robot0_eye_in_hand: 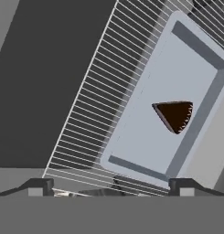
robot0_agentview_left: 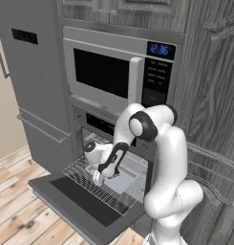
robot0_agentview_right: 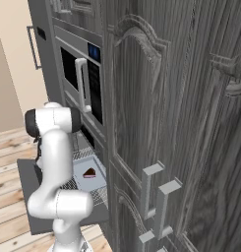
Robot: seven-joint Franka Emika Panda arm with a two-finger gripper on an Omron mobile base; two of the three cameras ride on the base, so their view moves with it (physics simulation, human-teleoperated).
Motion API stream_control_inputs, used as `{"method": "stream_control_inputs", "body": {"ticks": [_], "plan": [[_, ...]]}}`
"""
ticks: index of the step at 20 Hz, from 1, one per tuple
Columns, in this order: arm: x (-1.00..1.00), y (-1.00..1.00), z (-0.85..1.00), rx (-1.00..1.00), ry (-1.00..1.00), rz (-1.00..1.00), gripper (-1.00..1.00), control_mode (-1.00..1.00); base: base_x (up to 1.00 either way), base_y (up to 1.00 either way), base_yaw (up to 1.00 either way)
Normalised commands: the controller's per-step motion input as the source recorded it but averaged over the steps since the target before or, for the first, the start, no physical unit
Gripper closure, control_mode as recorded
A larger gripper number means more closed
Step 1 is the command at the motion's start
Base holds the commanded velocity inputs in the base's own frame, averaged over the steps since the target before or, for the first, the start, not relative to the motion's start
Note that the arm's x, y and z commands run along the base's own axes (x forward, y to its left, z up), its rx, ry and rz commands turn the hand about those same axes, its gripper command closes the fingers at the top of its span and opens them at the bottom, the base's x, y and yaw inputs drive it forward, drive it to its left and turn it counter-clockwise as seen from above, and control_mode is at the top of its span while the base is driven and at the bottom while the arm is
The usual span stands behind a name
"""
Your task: Take the baked cake out of the oven and place it on the plate for cooling. Then close the oven door.
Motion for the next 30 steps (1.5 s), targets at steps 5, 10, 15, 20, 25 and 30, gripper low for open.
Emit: {"method": "stream_control_inputs", "body": {"ticks": [5, 10, 15, 20, 25, 30], "plan": [[0.43, 0.00, -0.30, -0.08, 0.01, 0.13, -1.00, -1.00, 0.00, 0.00, 0.00], [0.21, -0.01, -0.30, -0.03, 0.00, 0.07, -1.00, -1.00, 0.00, 0.00, 0.00], [0.00, -0.32, -0.23, 0.00, 0.00, 0.03, -1.00, -1.00, 0.00, 0.00, 0.00], [0.12, -0.36, -0.11, 0.00, 0.00, 0.04, -1.00, -1.00, 0.00, 0.00, 0.00], [0.07, -0.09, -0.09, 0.00, 0.00, 0.04, -1.00, -1.00, 0.00, 0.00, 0.00], [0.13, 0.00, -0.08, 0.00, 0.00, 0.06, -1.00, -1.00, 0.00, 0.00, 0.00]]}}
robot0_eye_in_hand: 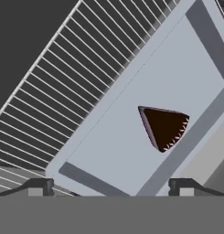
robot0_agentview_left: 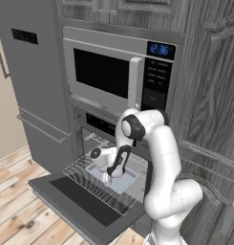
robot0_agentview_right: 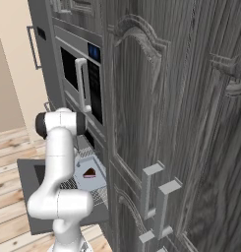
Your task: Take the baked cake out of the oven and place it on the plate for cooling. Then close the oven door.
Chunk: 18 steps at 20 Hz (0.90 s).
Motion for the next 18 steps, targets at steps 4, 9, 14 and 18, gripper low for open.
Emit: {"method": "stream_control_inputs", "body": {"ticks": [4, 9, 14, 18], "plan": [[0.29, 0.00, -0.03, 0.00, 0.04, 0.08, -1.00, -1.00, 0.00, 0.00, 0.00], [0.30, 0.00, -0.02, -0.04, 0.12, 0.07, -1.00, -1.00, 0.00, 0.00, 0.00], [0.29, 0.00, -0.05, -0.05, 0.13, 0.08, -1.00, -1.00, 0.00, 0.00, 0.00], [0.23, 0.00, -0.09, -0.06, 0.06, 0.09, -1.00, -1.00, 0.00, 0.00, 0.00]]}}
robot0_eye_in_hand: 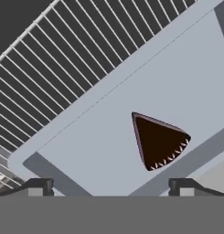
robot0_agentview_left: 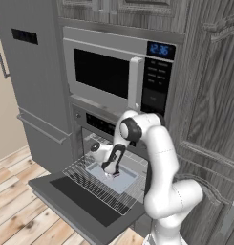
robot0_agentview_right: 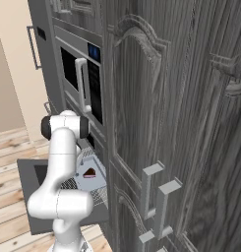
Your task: Take the baked cake out of the oven and place it on the plate for cooling. Then close the oven door.
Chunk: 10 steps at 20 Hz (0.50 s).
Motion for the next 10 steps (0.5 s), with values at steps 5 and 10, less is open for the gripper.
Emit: {"method": "stream_control_inputs", "body": {"ticks": [5, 10], "plan": [[0.05, -0.01, -0.18, -0.05, 0.00, 0.10, -1.00, -1.00, 0.00, 0.00, 0.00], [0.00, -0.05, -0.24, -0.02, 0.00, 0.10, -1.00, -1.00, 0.00, 0.00, 0.00]]}}
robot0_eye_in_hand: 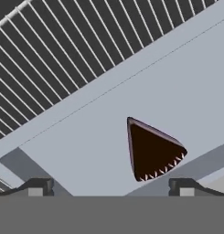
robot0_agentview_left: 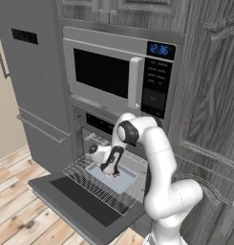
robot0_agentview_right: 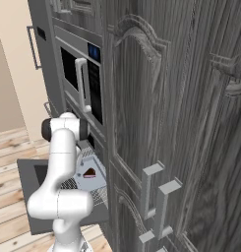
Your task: Take the baked cake out of the oven and place it on the plate for cooling. Then close the oven door.
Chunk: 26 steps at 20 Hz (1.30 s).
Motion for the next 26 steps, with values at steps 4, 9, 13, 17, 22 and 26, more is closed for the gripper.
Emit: {"method": "stream_control_inputs", "body": {"ticks": [4, 9, 13, 17, 22, 26], "plan": [[0.00, -0.12, -0.23, 0.00, 0.00, 0.10, -1.00, -1.00, 0.00, 0.00, 0.00], [0.02, -0.10, -0.20, 0.00, 0.00, 0.10, -1.00, -1.00, 0.00, 0.00, 0.00], [0.09, 0.00, -0.16, 0.00, 0.00, 0.07, -1.00, -1.00, 0.00, 0.00, 0.00], [0.12, 0.00, -0.11, 0.00, 0.00, 0.04, -1.00, -1.00, 0.00, 0.00, 0.00], [0.19, 0.00, -0.01, 0.00, 0.00, 0.02, -1.00, -1.00, 0.00, 0.00, 0.00], [0.20, 0.00, -0.03, 0.00, 0.00, 0.00, -1.00, -1.00, 0.00, 0.00, 0.00]]}}
